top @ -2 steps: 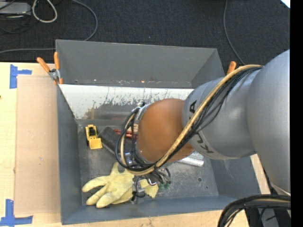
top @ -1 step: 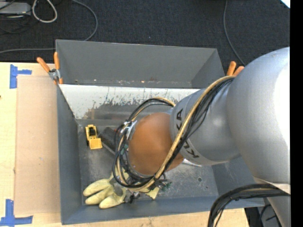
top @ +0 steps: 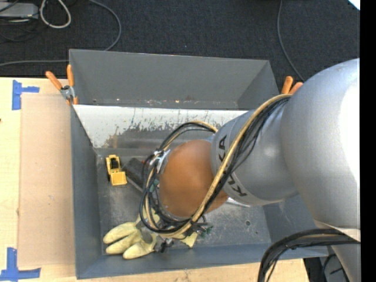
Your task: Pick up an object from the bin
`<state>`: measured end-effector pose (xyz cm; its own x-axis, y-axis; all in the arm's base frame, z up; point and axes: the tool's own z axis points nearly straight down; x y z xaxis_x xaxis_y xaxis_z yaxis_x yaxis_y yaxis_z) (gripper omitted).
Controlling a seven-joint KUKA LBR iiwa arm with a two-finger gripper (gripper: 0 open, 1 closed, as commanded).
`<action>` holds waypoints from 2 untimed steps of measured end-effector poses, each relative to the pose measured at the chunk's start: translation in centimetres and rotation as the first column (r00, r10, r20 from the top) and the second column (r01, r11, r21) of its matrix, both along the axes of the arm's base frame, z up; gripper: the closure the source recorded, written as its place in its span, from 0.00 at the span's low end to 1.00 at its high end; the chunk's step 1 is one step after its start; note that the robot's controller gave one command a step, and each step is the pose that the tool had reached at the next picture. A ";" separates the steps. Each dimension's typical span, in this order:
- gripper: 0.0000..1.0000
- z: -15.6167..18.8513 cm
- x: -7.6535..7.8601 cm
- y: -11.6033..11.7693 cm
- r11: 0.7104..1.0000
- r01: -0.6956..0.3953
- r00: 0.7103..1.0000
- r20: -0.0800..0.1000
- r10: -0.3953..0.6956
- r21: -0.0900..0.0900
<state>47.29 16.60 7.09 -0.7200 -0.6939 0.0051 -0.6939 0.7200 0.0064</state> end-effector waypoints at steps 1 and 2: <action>1.00 14.5 -0.1 1.3 1.000 0.005 1.000 -0.002 -0.005 0.000; 1.00 14.5 -0.1 1.3 1.000 0.007 1.000 -0.002 -0.007 0.000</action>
Offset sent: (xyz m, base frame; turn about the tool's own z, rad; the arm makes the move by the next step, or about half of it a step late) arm 0.0000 0.0000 0.0000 0.0000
